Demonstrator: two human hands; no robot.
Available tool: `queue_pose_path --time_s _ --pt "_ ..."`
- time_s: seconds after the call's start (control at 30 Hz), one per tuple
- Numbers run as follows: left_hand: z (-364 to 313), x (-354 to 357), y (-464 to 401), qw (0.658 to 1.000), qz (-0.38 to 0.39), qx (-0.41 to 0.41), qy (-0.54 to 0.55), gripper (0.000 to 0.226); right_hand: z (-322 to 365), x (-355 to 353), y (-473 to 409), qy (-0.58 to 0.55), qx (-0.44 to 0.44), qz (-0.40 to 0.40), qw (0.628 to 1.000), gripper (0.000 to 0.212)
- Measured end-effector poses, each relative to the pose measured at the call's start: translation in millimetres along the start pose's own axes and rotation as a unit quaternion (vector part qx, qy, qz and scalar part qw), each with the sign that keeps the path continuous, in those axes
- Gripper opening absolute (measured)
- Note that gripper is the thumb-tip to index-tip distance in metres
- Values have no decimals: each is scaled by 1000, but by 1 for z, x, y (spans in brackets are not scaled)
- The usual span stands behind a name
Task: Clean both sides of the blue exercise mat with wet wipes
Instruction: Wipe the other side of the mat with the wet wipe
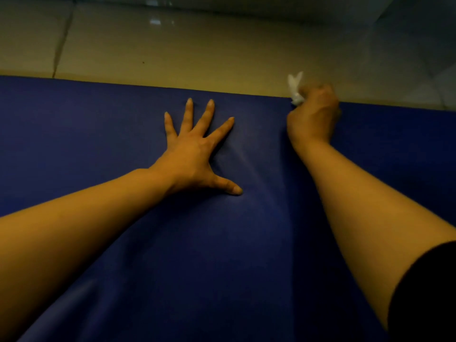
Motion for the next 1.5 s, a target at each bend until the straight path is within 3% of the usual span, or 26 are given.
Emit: queue_pose_path --time_s 0.17,0.33,0.4,0.47,0.53,0.63,0.7,0.8,0.87,0.93,1.03,1.1,1.17,1.27,1.3,1.43,1.5 --pt "2 -1 1 999 -37 17 -10 133 55 22 22 16 -147 4 989 22" --pt "3 -2 1 998 -59 16 -20 130 -30 -19 -4 -12 2 -47 999 12" --pt "2 -1 0 998 -58 12 -22 131 -32 -19 2 -4 23 -51 998 12" --pt "1 -2 0 998 -63 10 -28 132 -3 -7 22 -7 -22 -46 999 14" --pt "2 -2 1 997 -71 10 -25 131 41 6 53 -37 -127 -30 991 8" --pt "3 -3 2 997 -78 11 -20 128 58 14 77 -62 -216 34 974 5" --pt "4 -3 1 997 -78 5 -25 128 30 4 60 -53 -184 44 980 8" --pt "3 -4 3 996 -83 -3 -37 129 -34 -25 36 -50 -21 -5 999 10" --pt "2 -4 3 996 -82 -7 -44 129 -39 -26 52 -60 41 -19 997 13" --pt "-1 -5 4 995 -82 -7 -48 129 -6 -14 84 -74 6 -7 997 15" --pt "-3 -7 6 995 -79 -3 -53 130 49 3 130 -137 -127 61 980 28" --pt "-4 -8 8 997 -71 -3 -43 133 42 -2 128 -131 -165 63 976 21" --pt "-9 -6 13 997 -62 -1 -42 125 6 -20 108 -97 -125 20 987 7" --pt "-24 -6 21 994 -69 21 -77 103 -54 -38 94 -23 38 -25 999 11" --pt "-28 -6 21 994 -64 27 -86 98 -50 -40 101 -7 51 -31 998 12" --pt "-51 -5 32 991 -44 63 -106 75 34 -16 160 -80 -141 11 987 10" --pt "-68 0 48 991 -39 101 -76 68 35 -8 170 -102 -176 61 977 13"
Point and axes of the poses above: each hand's wrist, its own y-axis away from the middle knuckle, its own x-axis out of the palm, z = x × y, the point moved 10 cm from there along -y, towards the middle knuckle, and after that the axes turned 2 degrees about x, right-handed, at the moved point
